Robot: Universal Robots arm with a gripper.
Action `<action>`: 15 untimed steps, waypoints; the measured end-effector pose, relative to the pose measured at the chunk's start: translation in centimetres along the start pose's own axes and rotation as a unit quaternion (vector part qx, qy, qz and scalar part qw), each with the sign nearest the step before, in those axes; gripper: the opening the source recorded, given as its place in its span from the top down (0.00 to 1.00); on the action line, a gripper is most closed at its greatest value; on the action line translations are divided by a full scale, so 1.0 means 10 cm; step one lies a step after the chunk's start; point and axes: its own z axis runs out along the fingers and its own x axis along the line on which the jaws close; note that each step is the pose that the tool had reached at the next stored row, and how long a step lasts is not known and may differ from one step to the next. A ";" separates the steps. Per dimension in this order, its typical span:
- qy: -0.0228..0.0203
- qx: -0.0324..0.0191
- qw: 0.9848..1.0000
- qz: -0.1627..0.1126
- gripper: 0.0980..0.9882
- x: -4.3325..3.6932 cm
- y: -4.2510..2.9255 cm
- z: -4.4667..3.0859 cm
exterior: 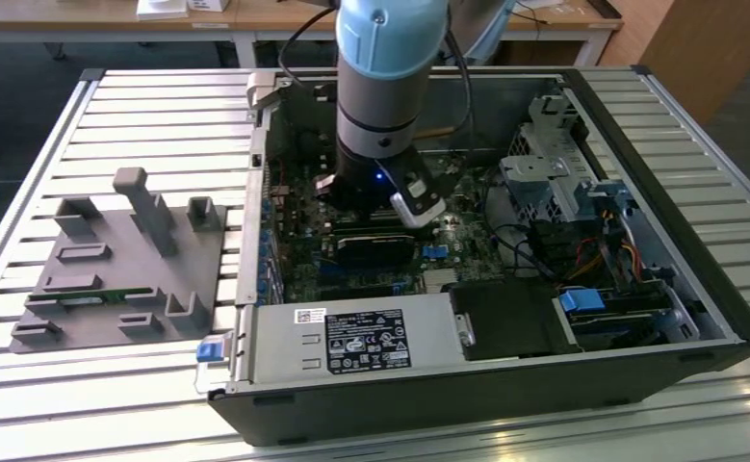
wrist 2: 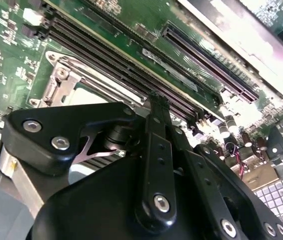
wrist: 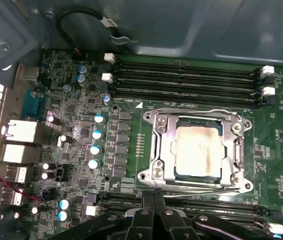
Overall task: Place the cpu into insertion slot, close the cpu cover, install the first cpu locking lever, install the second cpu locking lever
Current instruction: 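Install the second cpu locking lever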
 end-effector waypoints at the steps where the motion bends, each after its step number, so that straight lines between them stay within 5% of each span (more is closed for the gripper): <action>1: 0.000 -0.001 1.000 0.000 0.99 0.003 -0.001 0.008; 15: -0.001 -0.022 1.000 0.000 0.99 0.026 -0.018 0.095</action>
